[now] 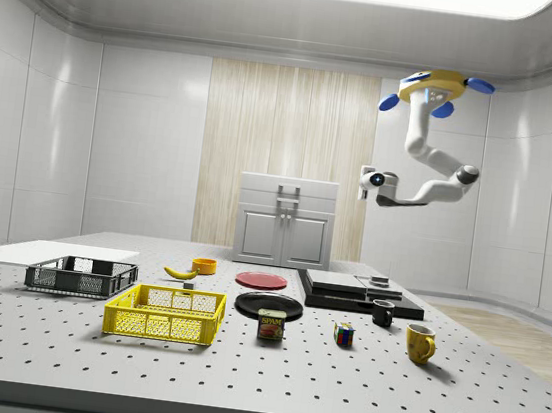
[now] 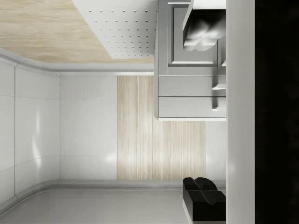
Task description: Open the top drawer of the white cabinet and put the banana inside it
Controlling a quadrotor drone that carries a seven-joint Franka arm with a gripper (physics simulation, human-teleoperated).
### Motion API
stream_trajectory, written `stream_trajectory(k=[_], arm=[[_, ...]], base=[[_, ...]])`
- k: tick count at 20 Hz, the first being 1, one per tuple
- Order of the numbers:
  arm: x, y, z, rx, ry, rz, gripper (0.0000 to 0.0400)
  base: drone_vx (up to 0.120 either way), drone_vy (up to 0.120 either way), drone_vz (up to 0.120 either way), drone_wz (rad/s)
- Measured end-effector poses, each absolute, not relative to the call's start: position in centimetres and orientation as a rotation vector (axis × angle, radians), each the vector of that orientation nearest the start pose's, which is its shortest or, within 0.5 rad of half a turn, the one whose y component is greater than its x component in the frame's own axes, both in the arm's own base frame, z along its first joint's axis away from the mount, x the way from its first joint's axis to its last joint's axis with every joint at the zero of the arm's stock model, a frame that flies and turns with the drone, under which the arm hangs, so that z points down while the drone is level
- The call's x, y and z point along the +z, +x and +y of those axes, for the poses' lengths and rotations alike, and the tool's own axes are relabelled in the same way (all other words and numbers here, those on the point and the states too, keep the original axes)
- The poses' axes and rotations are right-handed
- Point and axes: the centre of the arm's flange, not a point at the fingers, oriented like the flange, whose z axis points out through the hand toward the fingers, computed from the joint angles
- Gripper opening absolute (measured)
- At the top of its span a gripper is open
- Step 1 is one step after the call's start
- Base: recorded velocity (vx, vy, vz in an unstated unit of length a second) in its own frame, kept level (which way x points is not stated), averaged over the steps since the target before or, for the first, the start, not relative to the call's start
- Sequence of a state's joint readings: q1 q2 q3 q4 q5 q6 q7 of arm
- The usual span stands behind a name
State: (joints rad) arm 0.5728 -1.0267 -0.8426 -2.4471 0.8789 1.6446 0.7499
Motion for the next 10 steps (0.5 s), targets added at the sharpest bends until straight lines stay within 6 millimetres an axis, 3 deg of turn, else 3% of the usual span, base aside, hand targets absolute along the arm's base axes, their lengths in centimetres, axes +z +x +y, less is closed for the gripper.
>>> stream_trajectory(k=[10], arm=[[59.11,30.67,-9.97,0.612,-1.484,0.612,0.0400]], base=[[0.120,-0.120,0.000,0.000]])
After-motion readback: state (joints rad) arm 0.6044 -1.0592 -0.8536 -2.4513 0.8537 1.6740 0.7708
